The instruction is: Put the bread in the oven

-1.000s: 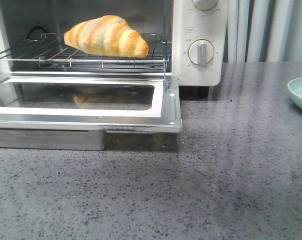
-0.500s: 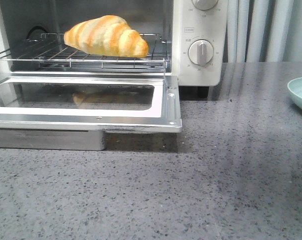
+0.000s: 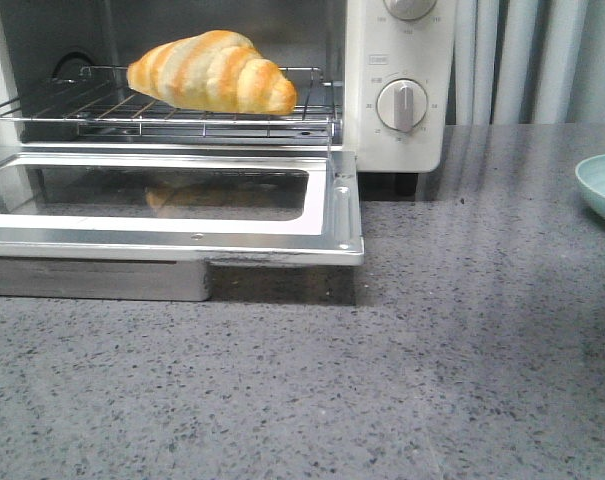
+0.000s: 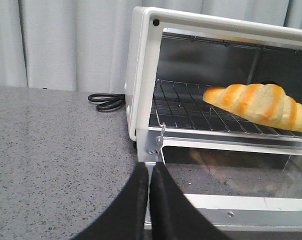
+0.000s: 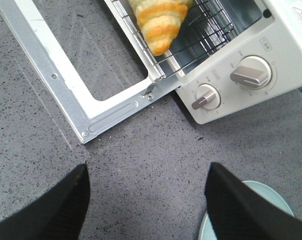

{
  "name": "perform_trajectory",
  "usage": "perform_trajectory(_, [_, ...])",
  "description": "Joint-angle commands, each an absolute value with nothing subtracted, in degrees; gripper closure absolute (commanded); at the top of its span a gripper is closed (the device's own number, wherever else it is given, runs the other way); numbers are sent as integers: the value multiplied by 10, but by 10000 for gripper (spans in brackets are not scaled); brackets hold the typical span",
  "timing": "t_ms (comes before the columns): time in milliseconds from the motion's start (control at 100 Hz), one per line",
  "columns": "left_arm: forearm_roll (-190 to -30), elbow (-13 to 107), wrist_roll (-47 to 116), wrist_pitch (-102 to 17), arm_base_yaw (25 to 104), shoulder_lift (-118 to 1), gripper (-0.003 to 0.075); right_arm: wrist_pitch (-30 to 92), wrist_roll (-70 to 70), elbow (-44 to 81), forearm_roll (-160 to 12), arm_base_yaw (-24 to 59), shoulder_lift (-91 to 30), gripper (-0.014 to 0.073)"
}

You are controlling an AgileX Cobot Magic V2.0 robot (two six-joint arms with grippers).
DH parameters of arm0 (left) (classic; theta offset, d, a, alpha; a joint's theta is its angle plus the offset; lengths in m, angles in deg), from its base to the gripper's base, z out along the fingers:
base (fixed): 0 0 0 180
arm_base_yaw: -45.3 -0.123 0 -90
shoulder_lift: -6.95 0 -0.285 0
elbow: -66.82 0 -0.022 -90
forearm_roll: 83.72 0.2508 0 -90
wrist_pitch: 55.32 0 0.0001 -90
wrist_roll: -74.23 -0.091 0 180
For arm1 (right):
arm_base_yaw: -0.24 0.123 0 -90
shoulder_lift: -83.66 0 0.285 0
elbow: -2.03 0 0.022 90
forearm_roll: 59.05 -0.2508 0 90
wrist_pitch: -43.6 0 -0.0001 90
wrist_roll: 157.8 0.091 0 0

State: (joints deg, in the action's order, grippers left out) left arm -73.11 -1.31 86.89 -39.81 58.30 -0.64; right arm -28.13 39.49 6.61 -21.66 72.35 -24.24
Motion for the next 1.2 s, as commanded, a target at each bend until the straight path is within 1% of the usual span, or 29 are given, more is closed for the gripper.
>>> perform_trajectory(0, [-736, 2, 870, -448, 580, 3, 741, -300, 398, 54, -183, 721, -254, 149])
perform_trajectory(270, [-736, 2, 870, -448, 580, 3, 741, -286, 398, 54, -153, 721, -254, 151])
perform_trajectory(370, [-736, 2, 870, -448, 580, 3, 741, -270, 417, 54, -125, 721, -254, 204])
perform_trajectory(440, [-736, 2, 870, -448, 580, 3, 741, -269, 420, 54, -120, 721, -257, 298])
perform_trajectory(630, [-736, 2, 870, -448, 580, 3, 741, -255, 420, 64, -113, 721, -288, 643])
perform_trajectory(660, [-736, 2, 870, -448, 580, 3, 741, -254, 421, 69, -105, 721, -296, 669])
perform_trajectory(750, [-736, 2, 870, -448, 580, 3, 741, -250, 439, 93, -73, 721, -319, 662])
perform_trajectory(860, [-736, 2, 870, -448, 580, 3, 741, -248, 497, 139, -45, 708, -359, 662])
perform_trajectory(970, [-736, 2, 870, -448, 580, 3, 741, -220, 526, 199, -46, 672, -412, 662])
perform_trajectory(1190, [-736, 2, 870, -448, 580, 3, 741, -107, 527, 329, -88, 580, -536, 662])
